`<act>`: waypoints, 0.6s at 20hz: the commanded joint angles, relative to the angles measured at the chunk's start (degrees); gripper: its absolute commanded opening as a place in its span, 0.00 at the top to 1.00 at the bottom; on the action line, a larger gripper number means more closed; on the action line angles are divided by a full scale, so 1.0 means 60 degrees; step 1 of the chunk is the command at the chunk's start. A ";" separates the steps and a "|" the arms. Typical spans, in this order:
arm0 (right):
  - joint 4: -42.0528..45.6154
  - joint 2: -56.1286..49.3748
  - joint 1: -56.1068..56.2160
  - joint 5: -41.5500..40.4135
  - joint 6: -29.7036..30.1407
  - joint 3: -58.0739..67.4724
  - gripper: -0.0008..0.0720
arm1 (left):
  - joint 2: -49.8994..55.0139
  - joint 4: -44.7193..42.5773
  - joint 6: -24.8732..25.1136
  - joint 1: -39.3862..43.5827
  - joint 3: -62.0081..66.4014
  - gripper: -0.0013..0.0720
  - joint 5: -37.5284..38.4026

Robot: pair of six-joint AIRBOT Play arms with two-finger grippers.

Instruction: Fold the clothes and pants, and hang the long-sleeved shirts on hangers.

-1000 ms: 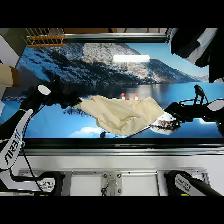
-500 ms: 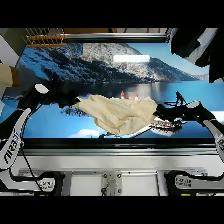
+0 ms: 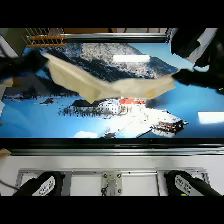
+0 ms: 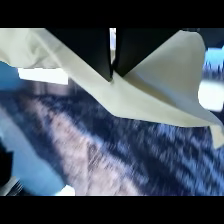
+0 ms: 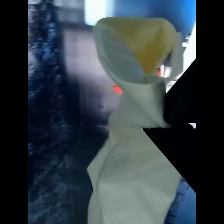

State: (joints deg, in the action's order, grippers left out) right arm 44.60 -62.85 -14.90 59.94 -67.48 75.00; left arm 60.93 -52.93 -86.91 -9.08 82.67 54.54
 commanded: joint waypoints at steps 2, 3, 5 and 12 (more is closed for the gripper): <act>0.0117 0.2561 -0.0066 0.0321 -0.0033 0.1071 0.97 | -0.2809 -0.0284 0.0036 -0.0208 0.0947 0.97 0.0277; 0.0189 0.2969 -0.0062 0.0342 -0.0051 0.1071 0.97 | -0.3246 -0.0397 0.0029 -0.0208 0.0943 0.97 0.0379; 0.0535 0.3632 -0.0062 0.0353 -0.0623 0.1071 0.97 | -0.4007 -0.0980 -0.0007 -0.0208 0.0940 0.97 0.0718; 0.1610 0.3734 -0.0051 0.3253 -0.3322 0.0787 0.97 | -0.3847 -0.2047 -0.0780 -0.0208 0.0940 0.97 0.2641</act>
State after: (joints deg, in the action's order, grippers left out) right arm 52.34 -40.21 -15.25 69.41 -80.64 80.77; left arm 36.18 -63.11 -90.19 -10.28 88.20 64.23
